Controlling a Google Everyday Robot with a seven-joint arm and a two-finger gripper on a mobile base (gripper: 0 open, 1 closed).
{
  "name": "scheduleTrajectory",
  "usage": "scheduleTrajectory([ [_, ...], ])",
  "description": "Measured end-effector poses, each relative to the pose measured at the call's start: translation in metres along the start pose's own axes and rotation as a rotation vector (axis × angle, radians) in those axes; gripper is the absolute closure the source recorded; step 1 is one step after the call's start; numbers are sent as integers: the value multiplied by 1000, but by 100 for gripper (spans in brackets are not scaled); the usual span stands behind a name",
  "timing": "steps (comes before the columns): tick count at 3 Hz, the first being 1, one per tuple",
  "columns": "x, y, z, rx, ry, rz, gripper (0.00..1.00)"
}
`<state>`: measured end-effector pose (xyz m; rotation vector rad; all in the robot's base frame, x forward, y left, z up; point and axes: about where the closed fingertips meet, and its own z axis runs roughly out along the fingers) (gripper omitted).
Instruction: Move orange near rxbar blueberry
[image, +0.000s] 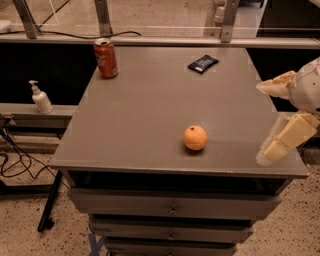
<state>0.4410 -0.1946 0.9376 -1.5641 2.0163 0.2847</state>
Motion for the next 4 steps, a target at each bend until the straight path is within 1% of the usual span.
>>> scheduleTrajectory([
  [1, -8, 1, 23, 7, -158, 9, 0],
  [2, -14, 1, 20, 14, -173, 6, 0],
  [3, -8, -2, 17, 15, -195, 19, 0],
  [4, -17, 1, 42, -1, -282, 77, 0],
])
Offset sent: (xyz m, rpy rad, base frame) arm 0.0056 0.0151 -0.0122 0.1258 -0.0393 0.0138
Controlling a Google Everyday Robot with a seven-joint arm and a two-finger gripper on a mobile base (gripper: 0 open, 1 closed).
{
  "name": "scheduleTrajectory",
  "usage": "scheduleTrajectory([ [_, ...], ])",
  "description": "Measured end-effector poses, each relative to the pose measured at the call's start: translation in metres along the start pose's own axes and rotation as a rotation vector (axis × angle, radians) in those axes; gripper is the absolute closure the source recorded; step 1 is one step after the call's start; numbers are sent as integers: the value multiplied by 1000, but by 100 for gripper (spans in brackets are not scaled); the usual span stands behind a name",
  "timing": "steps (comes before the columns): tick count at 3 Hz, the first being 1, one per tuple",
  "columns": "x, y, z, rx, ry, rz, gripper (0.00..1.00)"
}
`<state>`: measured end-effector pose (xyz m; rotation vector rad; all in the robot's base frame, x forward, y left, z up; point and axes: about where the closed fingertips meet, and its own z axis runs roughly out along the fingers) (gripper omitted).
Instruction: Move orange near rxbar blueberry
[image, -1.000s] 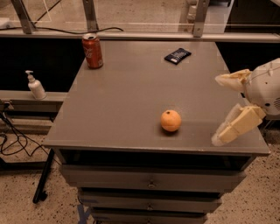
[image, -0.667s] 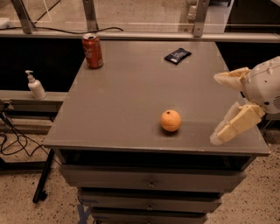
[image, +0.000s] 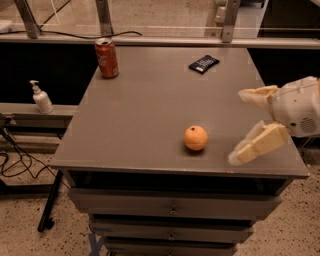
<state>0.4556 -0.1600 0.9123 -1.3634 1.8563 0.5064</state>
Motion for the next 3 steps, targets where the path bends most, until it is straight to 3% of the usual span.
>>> scheduleTrajectory([
  [1, 0, 6, 36, -21, -64, 48, 0],
  [3, 3, 8, 85, -18, -128, 92, 0],
])
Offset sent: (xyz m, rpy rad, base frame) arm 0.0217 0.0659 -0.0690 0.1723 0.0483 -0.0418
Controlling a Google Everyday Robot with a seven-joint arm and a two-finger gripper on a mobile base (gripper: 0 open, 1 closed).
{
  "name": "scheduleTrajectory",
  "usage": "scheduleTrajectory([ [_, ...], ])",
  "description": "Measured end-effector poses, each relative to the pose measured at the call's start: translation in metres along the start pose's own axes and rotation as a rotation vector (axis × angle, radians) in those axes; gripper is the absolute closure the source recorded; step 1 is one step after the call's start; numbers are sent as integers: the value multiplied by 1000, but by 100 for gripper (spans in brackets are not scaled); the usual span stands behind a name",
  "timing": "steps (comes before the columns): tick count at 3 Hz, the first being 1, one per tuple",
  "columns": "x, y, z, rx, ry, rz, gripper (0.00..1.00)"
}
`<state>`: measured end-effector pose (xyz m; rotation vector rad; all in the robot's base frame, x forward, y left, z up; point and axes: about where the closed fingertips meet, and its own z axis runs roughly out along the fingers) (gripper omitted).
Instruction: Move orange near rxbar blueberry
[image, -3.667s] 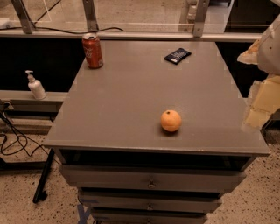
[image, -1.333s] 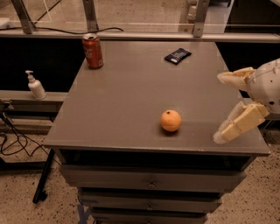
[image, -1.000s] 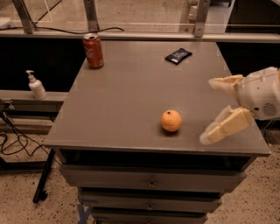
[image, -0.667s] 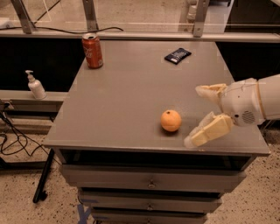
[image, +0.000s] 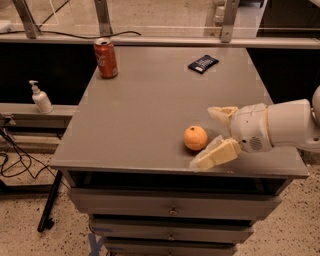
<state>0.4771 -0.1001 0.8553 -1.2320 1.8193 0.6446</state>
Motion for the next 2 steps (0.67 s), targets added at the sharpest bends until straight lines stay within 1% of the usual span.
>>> scheduleTrajectory([
  [1, 1, -8, 14, 11, -40, 9, 18],
  [2, 1, -13, 27, 9, -68, 27, 41],
])
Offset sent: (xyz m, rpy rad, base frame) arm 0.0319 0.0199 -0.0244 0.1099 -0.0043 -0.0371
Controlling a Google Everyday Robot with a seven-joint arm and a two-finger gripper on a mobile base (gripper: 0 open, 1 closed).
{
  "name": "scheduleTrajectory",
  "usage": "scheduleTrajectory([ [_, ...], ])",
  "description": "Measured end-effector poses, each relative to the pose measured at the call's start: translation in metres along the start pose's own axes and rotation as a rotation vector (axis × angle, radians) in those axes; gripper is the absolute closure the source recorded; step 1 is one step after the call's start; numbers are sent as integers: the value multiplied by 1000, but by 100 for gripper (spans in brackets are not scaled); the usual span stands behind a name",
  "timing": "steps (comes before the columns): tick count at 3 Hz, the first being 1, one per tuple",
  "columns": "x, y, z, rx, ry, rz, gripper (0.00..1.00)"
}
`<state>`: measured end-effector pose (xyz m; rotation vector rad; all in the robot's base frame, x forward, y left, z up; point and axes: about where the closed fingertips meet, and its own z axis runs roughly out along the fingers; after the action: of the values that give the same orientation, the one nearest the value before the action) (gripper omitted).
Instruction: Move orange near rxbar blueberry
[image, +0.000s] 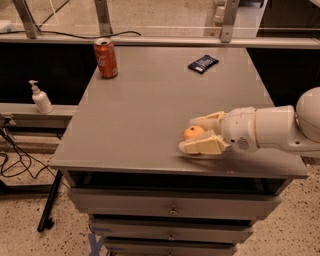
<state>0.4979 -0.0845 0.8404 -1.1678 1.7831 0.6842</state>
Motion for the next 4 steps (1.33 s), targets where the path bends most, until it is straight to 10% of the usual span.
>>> scheduleTrajectory([
  [2, -5, -16, -13, 44, -19, 2, 87],
  [4, -49, -52, -46, 127, -56, -55, 100],
])
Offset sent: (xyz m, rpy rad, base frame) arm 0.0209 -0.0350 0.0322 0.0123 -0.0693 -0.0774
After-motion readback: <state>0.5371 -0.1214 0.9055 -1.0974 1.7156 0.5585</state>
